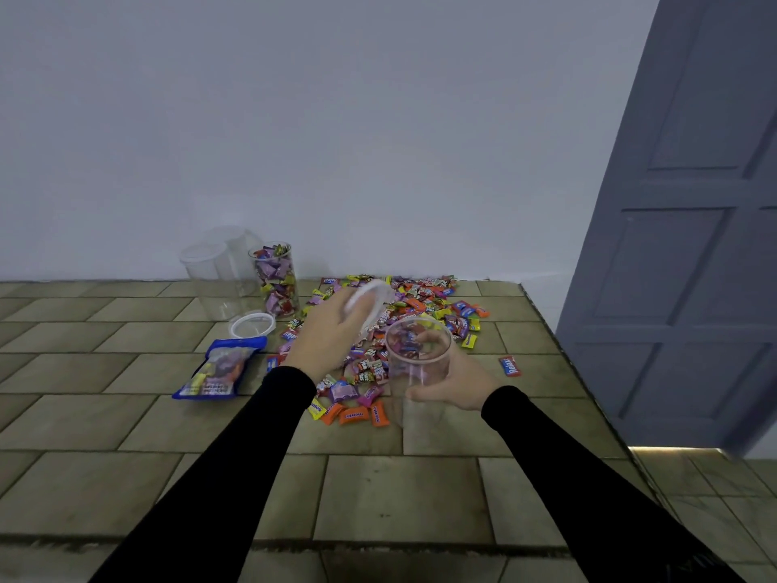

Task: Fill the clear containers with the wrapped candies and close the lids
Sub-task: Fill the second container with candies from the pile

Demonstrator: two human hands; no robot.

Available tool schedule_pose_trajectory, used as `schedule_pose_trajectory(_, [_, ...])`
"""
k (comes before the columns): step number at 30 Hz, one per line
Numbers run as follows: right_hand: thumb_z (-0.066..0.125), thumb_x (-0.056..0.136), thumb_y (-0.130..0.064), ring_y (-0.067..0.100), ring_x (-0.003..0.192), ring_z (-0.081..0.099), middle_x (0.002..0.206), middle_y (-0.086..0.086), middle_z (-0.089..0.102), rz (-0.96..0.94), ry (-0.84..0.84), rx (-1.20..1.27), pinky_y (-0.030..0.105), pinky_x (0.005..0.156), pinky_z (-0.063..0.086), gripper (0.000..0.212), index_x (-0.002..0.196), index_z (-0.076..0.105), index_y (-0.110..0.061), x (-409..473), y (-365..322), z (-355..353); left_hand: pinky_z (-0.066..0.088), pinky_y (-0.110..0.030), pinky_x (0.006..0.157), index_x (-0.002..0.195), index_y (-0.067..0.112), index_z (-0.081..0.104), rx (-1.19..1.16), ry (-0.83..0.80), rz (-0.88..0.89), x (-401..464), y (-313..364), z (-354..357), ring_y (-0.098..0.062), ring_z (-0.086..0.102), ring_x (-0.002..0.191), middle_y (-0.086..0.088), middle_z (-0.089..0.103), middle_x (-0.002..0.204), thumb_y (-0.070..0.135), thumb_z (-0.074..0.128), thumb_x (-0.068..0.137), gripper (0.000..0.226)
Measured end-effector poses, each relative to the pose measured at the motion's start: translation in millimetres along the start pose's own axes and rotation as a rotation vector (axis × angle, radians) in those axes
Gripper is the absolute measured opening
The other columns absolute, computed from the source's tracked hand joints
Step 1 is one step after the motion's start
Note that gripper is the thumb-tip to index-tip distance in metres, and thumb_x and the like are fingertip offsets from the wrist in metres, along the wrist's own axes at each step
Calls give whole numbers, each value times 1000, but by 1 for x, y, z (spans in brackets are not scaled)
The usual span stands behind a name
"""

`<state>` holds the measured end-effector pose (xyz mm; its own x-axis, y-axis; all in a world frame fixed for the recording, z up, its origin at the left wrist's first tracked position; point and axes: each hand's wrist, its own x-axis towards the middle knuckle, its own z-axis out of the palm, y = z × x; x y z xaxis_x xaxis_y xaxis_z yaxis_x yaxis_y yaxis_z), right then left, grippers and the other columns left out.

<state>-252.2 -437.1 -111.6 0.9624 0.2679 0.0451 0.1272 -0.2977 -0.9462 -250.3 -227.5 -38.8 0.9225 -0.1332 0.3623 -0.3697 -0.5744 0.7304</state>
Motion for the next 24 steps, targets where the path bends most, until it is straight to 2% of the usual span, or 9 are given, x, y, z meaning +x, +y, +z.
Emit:
schedule_pose_trajectory(3, [80,68,8,-11,90,58,114,-5,55,11,-13,-6,3,77,42,73,125,39,-9,-1,0,-1,51,-39,78,102,20,56,31,-65,-135,2,-27,3,-21,64,85,-5,66,97,43,36,102,30])
schedule_pose_trajectory(6, [79,67,11,-14,84,61,114,-4,58,24,-17,13,8,83,48,74,125,38,-10,-3,0,-2,45,-28,60,90,21,51,218,-363,-286,1,-51,4,-19,55,69,-4,61,88,31,35,104,23])
schedule_pose_trajectory(8, [80,68,8,-14,82,60,110,-9,57,36,-23,-1,3,74,44,75,127,38,-12,-3,-1,-2,39,-25,51,85,24,55,309,-563,-338,-3,-60,7,-20,53,62,-5,64,84,22,38,102,25])
schedule_pose_trajectory(10, [82,67,4,-11,85,59,109,-12,56,44,-26,-12,2,71,42,77,128,38,-13,-3,-2,-3,36,-21,47,91,23,60,423,-710,-349,-10,-59,12,-16,51,61,-4,66,86,26,39,102,24])
schedule_pose_trajectory(12, [85,65,-2,-2,96,60,114,-8,58,50,-29,-24,8,78,44,80,129,38,-16,-4,-1,-3,40,-23,59,106,19,63,519,-800,-299,-15,-56,20,-14,52,74,-3,63,98,30,39,103,27])
schedule_pose_trajectory(15, [87,64,-5,-3,96,60,113,-10,60,59,-18,-43,12,82,45,79,127,40,-18,-5,1,-2,39,-26,83,119,18,61,532,-843,-240,-21,-56,33,-20,54,102,-4,61,121,27,39,103,29])
schedule_pose_trajectory(17, [87,64,-6,-2,96,61,110,-10,62,66,-19,-44,17,86,46,79,126,41,-18,-7,3,-2,37,-24,80,117,20,61,517,-818,-216,-25,-60,40,-17,52,99,-2,61,119,19,42,99,26])
schedule_pose_trajectory(19, [89,62,-13,10,105,61,114,-5,63,73,-17,-53,27,94,47,82,127,40,-22,-7,5,-2,36,-24,77,111,19,62,517,-761,-171,-28,-62,46,-15,49,93,-2,62,113,14,45,96,23])
schedule_pose_trajectory(24, [92,43,-49,12,113,57,123,-6,57,135,-35,-134,31,98,47,106,131,36,-33,-9,3,-6,46,-29,82,96,16,70,574,-668,-25,-27,-68,52,-19,60,94,-2,67,101,15,56,90,15])
